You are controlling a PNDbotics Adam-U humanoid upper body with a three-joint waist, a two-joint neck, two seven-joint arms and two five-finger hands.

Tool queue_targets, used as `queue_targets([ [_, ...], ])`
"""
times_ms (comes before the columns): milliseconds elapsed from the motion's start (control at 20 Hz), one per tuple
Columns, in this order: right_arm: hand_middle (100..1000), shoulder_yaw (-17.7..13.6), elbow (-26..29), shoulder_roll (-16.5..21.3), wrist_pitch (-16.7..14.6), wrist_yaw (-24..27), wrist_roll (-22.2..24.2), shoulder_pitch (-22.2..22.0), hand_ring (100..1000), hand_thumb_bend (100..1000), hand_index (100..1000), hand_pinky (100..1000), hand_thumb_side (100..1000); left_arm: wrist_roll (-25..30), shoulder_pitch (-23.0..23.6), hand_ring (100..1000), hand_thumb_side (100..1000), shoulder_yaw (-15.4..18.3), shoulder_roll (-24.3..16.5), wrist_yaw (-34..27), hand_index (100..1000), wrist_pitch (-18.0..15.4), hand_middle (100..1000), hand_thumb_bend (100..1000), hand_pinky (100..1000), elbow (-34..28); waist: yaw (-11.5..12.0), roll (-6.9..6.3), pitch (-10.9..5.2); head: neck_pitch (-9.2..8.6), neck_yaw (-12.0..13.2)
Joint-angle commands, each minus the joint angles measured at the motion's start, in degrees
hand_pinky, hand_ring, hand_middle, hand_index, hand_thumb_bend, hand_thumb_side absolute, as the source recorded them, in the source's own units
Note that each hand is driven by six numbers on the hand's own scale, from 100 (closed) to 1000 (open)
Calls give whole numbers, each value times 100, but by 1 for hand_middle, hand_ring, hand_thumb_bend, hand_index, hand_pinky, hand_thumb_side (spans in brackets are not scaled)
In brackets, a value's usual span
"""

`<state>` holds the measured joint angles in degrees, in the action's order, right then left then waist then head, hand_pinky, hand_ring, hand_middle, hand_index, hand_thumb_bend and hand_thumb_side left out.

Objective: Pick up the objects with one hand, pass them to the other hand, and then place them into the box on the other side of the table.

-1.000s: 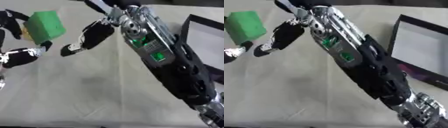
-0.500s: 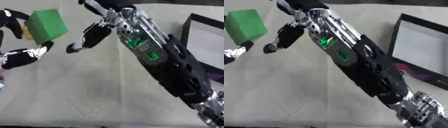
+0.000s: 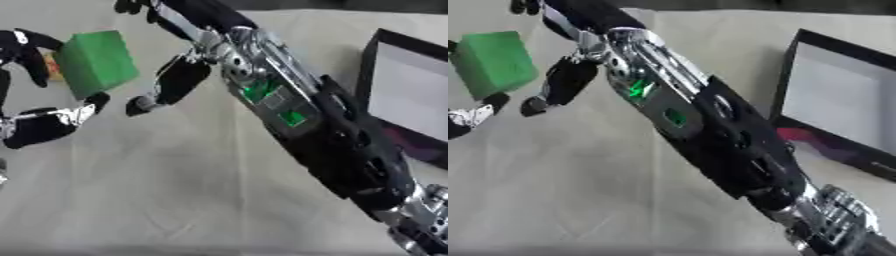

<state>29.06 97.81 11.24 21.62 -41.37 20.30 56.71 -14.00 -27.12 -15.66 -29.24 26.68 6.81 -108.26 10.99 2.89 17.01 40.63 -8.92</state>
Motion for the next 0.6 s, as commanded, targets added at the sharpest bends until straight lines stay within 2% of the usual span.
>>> queue_targets([
  [50, 719, -2, 20, -34, 28, 84, -88, 113, 739, 757, 784, 827, 193, 36, -112, 306, 100, -15, -22, 32, 378, -27, 299, 582, 475, -60, 11, -42, -81, -79, -45],
  [250, 675, 34, -106, -70, 27, 210, -171, 108, 711, 659, 754, 821, 166, 115, -139, 305, 100, -65, 19, -6, 378, -84, 299, 586, 475, -61, 27, -49, -66, -52, -62],
  [400, 656, 52, -168, -70, -18, 370, -277, 105, 683, 597, 741, 820, 182, 225, -158, 305, 100, -100, 30, -119, 378, -214, 299, 587, 474, -66, 39, -47, -54, -39, -65],
  [600, 619, 62, -185, -43, -46, 535, -472, 97, 646, 574, 717, 811, 191, 317, -166, 303, 100, -104, 49, -227, 377, -269, 298, 591, 471, -41, 50, -34, -40, -27, -51],
])
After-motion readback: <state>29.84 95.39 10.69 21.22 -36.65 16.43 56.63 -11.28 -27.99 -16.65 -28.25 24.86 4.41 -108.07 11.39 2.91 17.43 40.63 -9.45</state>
